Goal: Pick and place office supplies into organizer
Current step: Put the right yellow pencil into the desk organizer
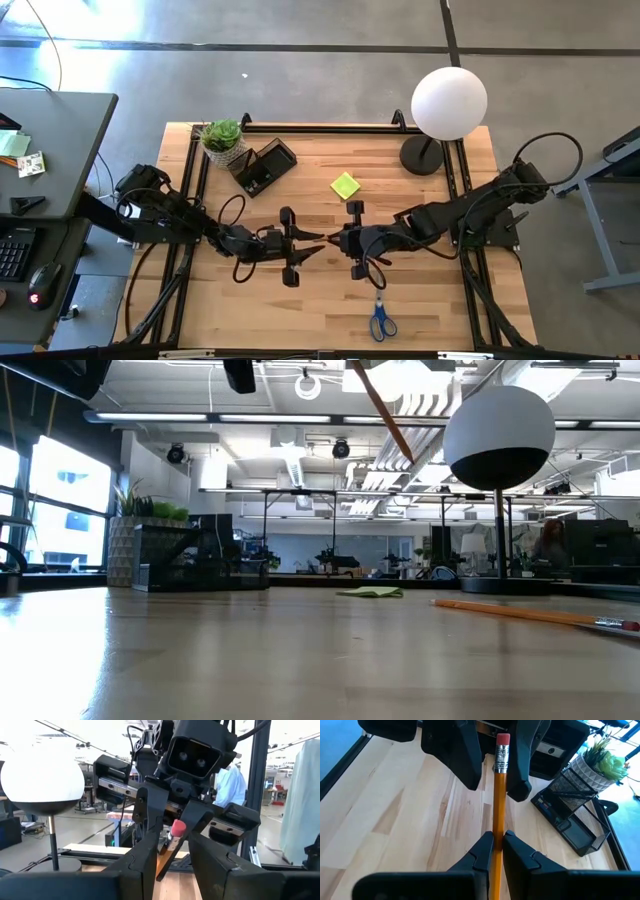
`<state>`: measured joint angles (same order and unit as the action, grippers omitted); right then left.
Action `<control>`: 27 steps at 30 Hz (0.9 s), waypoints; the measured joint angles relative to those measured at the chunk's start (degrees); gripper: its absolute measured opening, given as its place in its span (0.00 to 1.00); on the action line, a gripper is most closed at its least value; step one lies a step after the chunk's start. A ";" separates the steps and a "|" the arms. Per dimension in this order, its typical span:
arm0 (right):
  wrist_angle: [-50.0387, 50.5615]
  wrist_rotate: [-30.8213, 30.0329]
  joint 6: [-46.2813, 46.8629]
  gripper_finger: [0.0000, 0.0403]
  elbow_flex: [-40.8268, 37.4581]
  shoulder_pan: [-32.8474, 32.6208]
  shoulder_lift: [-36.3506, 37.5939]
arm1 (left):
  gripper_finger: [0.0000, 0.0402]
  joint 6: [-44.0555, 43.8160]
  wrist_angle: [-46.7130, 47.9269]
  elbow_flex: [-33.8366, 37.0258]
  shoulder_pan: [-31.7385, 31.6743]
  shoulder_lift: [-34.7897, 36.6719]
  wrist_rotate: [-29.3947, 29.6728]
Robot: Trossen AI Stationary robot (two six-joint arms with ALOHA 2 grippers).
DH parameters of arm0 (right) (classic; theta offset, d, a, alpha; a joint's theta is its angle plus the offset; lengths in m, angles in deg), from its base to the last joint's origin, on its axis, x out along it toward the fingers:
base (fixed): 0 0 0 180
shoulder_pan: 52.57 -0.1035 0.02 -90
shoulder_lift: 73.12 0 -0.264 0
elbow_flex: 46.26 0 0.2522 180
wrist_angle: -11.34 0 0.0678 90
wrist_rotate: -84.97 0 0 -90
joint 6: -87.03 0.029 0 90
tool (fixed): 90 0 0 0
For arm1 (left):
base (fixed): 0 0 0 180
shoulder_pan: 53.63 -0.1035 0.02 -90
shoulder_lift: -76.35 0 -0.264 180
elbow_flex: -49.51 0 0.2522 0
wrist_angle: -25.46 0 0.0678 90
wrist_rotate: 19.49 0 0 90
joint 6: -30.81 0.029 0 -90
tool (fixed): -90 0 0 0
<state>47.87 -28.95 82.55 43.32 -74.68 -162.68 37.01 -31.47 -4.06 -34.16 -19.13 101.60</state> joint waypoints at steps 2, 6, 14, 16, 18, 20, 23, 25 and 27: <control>0.00 0.00 -0.08 0.05 0.00 0.00 0.00 | 0.25 0.12 0.00 0.00 0.00 0.00 0.00; 0.00 0.00 -0.08 0.05 0.00 0.00 0.00 | 0.25 0.99 0.04 0.00 0.00 0.00 0.02; 0.30 0.40 0.13 0.05 -0.02 -0.02 -0.02 | 0.05 1.46 0.95 0.00 -0.73 0.00 0.83; 0.53 0.74 0.57 0.05 -0.06 -0.04 -0.02 | 0.03 1.20 1.32 0.00 -1.30 0.00 -0.13; 0.57 1.55 1.10 0.06 -0.07 -0.02 -0.02 | 0.05 0.98 1.35 0.00 -1.85 0.00 -0.45; 0.85 2.41 1.51 0.07 -0.07 0.05 -0.02 | 0.05 0.62 1.47 0.00 -2.47 0.00 -0.74; 1.60 2.98 1.64 0.11 -0.07 0.09 -0.02 | 0.02 0.82 1.84 0.00 -2.58 0.00 -1.09; 2.36 3.14 1.63 0.14 -0.07 0.02 -0.02 | 0.02 1.53 2.09 0.00 -2.58 0.00 -0.77; 3.13 3.11 1.63 0.18 -0.07 0.07 -0.02 | 0.03 3.58 2.83 0.00 -2.57 0.00 0.57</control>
<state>51.00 -25.85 84.18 43.25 -74.61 -162.70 40.59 -28.64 -4.06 -36.73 -19.13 102.16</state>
